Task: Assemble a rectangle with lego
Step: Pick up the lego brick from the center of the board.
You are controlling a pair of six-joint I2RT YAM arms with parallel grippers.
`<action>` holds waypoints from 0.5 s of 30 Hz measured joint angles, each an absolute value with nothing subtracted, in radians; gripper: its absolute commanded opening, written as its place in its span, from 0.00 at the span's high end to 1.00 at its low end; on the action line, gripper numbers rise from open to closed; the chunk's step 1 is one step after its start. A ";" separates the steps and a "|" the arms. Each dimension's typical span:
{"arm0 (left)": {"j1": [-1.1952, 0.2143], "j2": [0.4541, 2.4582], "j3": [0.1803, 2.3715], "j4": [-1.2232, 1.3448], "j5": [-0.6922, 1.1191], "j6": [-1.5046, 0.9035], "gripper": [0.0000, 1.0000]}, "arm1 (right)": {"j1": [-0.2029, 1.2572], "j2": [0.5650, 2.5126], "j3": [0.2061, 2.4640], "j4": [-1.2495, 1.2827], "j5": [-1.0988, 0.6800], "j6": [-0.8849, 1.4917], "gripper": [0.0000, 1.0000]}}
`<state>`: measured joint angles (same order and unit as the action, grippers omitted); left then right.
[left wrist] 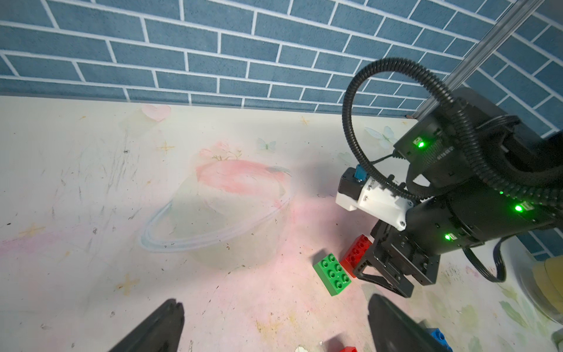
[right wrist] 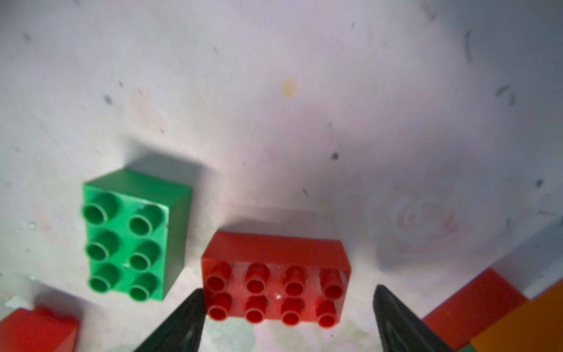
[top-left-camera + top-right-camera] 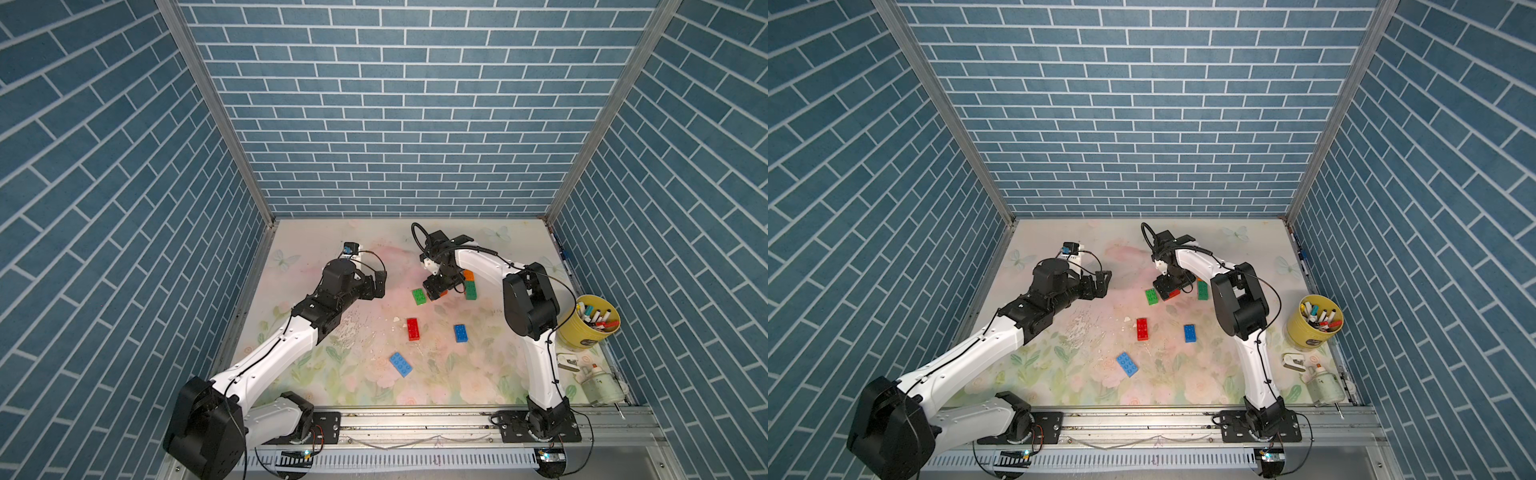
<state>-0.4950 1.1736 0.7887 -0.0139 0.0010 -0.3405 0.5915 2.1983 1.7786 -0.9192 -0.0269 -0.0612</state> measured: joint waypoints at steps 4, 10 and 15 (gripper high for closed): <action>-0.492 1.175 0.789 -0.014 0.001 -0.340 0.00 | 0.597 2.222 1.816 -0.915 -0.026 -0.061 0.17; -0.489 1.180 0.789 -0.014 0.001 -0.340 0.00 | 0.611 2.262 1.826 -0.917 -0.014 -0.057 0.25; -0.488 1.180 0.789 -0.014 0.001 -0.340 0.00 | 0.616 2.263 1.828 -0.919 0.006 -0.043 0.40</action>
